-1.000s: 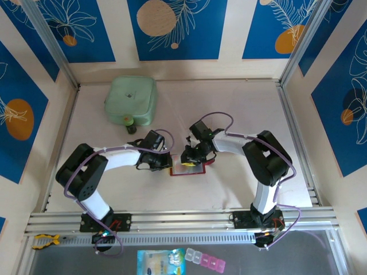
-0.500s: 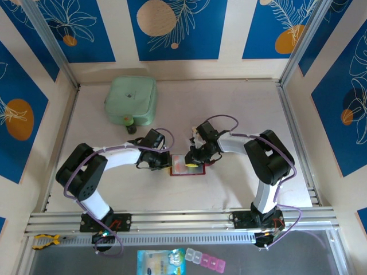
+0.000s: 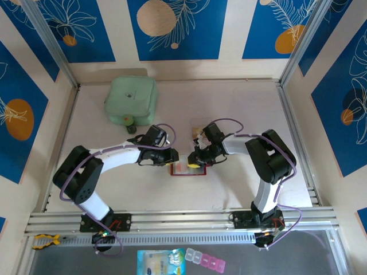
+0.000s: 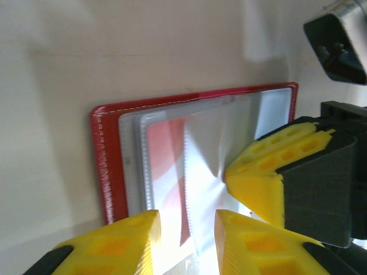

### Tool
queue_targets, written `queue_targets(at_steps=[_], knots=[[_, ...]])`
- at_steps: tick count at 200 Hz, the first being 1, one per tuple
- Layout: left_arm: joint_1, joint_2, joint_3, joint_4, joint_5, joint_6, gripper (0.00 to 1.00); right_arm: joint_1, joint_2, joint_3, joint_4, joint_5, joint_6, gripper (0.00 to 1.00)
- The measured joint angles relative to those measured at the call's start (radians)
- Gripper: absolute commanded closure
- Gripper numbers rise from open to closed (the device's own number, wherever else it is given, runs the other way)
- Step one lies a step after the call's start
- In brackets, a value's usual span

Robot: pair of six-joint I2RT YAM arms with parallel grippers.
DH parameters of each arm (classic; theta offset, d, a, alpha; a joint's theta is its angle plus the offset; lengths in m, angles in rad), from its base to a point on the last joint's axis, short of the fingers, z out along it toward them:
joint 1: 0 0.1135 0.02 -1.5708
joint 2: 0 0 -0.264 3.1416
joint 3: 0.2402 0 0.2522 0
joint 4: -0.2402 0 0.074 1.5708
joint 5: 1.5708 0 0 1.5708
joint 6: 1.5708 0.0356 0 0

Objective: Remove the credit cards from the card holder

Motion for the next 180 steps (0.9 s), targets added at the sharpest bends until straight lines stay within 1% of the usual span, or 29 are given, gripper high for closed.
queue_targets(at_steps=[68,98,180], knots=[[-0.022,0.077,0.003,0.098,0.042,-0.06,0.68,-0.015,0.002,-0.027,0.053,-0.034,0.009,0.88],[-0.022,0.092,0.003,0.1,0.045,-0.073,0.68,-0.018,0.002,-0.032,0.064,-0.041,0.014,0.88],[-0.022,0.112,0.003,0.122,0.061,-0.089,0.78,-0.019,0.002,-0.037,0.084,-0.05,0.024,0.88]])
